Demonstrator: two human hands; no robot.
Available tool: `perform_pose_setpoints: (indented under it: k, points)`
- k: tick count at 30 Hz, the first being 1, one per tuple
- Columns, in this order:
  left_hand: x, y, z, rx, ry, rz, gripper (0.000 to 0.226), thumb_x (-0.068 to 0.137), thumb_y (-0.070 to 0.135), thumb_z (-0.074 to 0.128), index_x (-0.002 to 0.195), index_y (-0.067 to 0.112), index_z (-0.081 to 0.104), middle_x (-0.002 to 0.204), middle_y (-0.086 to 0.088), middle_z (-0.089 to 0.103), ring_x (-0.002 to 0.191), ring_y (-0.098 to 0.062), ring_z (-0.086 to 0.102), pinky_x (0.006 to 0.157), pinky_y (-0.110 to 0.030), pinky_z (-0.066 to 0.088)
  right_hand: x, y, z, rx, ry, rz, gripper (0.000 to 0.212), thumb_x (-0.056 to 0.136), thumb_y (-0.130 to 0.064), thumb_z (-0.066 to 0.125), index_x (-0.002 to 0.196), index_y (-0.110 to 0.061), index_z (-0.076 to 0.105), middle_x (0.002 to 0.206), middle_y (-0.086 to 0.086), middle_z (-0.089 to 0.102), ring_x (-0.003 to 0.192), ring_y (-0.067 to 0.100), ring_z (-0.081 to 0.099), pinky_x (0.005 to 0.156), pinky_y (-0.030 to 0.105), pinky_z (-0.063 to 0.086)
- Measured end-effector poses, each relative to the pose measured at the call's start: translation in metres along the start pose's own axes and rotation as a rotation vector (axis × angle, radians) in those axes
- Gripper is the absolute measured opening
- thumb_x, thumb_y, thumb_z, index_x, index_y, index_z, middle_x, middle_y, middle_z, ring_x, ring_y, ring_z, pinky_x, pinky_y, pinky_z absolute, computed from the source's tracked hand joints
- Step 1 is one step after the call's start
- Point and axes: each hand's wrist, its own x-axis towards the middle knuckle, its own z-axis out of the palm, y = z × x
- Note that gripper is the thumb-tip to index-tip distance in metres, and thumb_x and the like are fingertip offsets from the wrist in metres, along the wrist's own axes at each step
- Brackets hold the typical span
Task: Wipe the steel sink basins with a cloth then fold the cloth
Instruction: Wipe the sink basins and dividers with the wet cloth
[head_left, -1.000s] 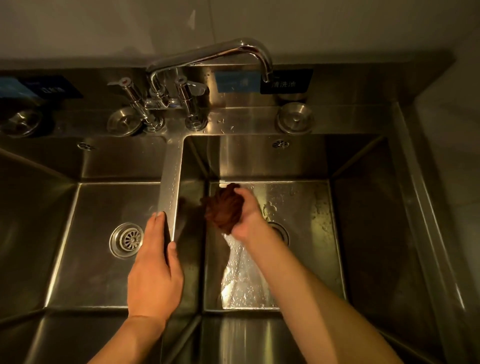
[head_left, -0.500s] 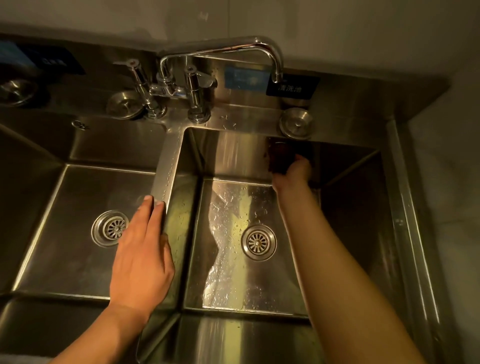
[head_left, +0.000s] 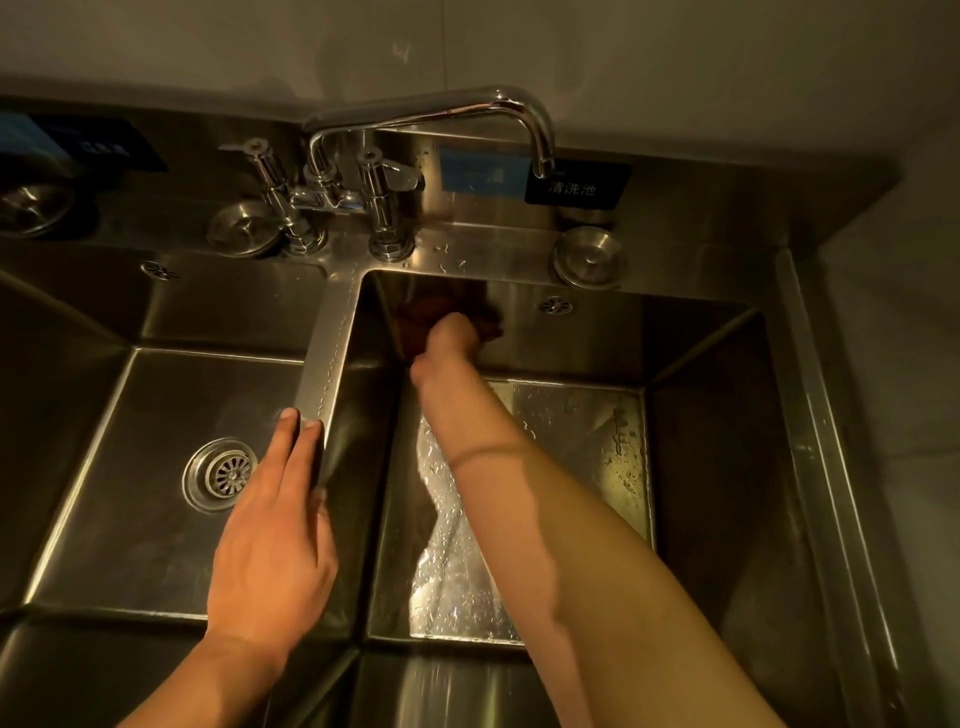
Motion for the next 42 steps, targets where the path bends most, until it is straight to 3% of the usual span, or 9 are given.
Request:
perform_pose_setpoints:
  k: [3,7,11,14,21,27,33,39,42]
  points:
    - [0.000,-0.003,0.006,-0.016,-0.003,-0.019,0.070,0.103,0.022,0.050,0.164,0.034,0.020,0.173,0.018,0.007,0.152,-0.017,0.032,0.117,-0.042,0.036,-0.014,0.019,-0.006,-0.270,-0.077,-0.153,0.041,0.102,-0.015,0.047,0.142,-0.019,0.051,0.134,0.013,0.062,0.117,0.036,0.064,0.096,0.053,0.056]
    - [0.000,-0.003,0.006,-0.009,-0.003,-0.016,0.070,0.102,0.021,0.051,0.164,0.032,0.021,0.173,0.014,0.010,0.151,-0.019,0.035,0.115,-0.038,0.034,-0.022,0.031,-0.052,-1.019,-0.250,-0.827,0.056,0.098,-0.016,0.055,0.151,-0.021,0.039,0.152,0.007,0.039,0.133,0.030,0.049,0.107,0.034,0.042]
    - [0.000,-0.002,0.007,-0.025,0.001,-0.016,0.069,0.102,0.022,0.051,0.164,0.030,0.023,0.173,0.012,0.011,0.150,-0.016,0.035,0.116,-0.036,0.031,-0.019,-0.006,-0.083,-1.926,-0.327,-1.712,0.072,0.089,-0.017,0.069,0.154,-0.022,0.038,0.159,0.014,0.032,0.140,0.038,0.038,0.110,0.055,0.041]
    - [-0.001,-0.002,0.005,-0.032,0.001,-0.011,0.068,0.102,0.025,0.050,0.164,0.031,0.022,0.173,0.012,0.011,0.149,-0.017,0.036,0.115,-0.037,0.031,-0.004,-0.040,-0.079,-2.373,-0.525,-1.989,0.073,0.091,-0.025,0.068,0.156,-0.017,0.037,0.165,0.014,0.026,0.150,0.041,0.027,0.112,0.063,0.034]
    - [0.000,-0.005,0.007,-0.036,-0.008,-0.003,0.069,0.102,0.024,0.050,0.164,0.031,0.021,0.173,0.011,0.012,0.149,-0.020,0.038,0.115,-0.039,0.035,0.032,-0.094,-0.094,-2.532,-0.708,-2.371,0.039,0.097,-0.009,0.059,0.136,-0.011,0.063,0.154,0.015,0.048,0.144,0.037,0.042,0.115,0.059,0.038]
    - [0.000,-0.006,0.009,-0.053,0.013,0.003,0.070,0.100,0.020,0.053,0.163,0.030,0.024,0.173,0.011,0.014,0.149,-0.022,0.039,0.115,-0.043,0.040,0.040,-0.151,-0.155,-2.921,-0.545,-2.114,0.053,0.093,-0.015,0.048,0.146,-0.011,0.051,0.166,0.017,0.023,0.155,0.037,0.018,0.120,0.060,0.020]
    - [0.001,-0.004,0.005,-0.074,0.005,-0.007,0.071,0.100,0.019,0.054,0.163,0.029,0.025,0.173,0.009,0.015,0.149,-0.025,0.039,0.117,-0.045,0.040,0.045,-0.189,-0.233,-3.423,-0.194,-1.116,0.052,0.106,-0.033,0.041,0.156,-0.021,0.038,0.170,0.013,-0.002,0.156,0.037,-0.007,0.122,0.062,0.006]
    - [0.001,-0.002,0.003,-0.078,0.001,-0.011,0.073,0.098,0.016,0.054,0.163,0.029,0.025,0.173,0.012,0.014,0.144,-0.028,0.045,0.105,-0.053,0.051,0.032,-0.141,-0.249,-3.103,0.172,-0.804,0.055,0.105,-0.028,0.045,0.157,-0.017,0.034,0.167,0.016,0.019,0.152,0.041,0.017,0.120,0.057,0.022]
    - [0.001,0.000,0.004,-0.071,-0.008,-0.024,0.071,0.099,0.017,0.053,0.162,0.030,0.024,0.173,0.013,0.013,0.141,-0.031,0.048,0.097,-0.055,0.054,0.015,-0.095,-0.243,-2.807,0.082,-0.807,0.053,0.098,-0.017,0.053,0.151,-0.015,0.044,0.157,0.015,0.036,0.141,0.039,0.035,0.114,0.056,0.033]
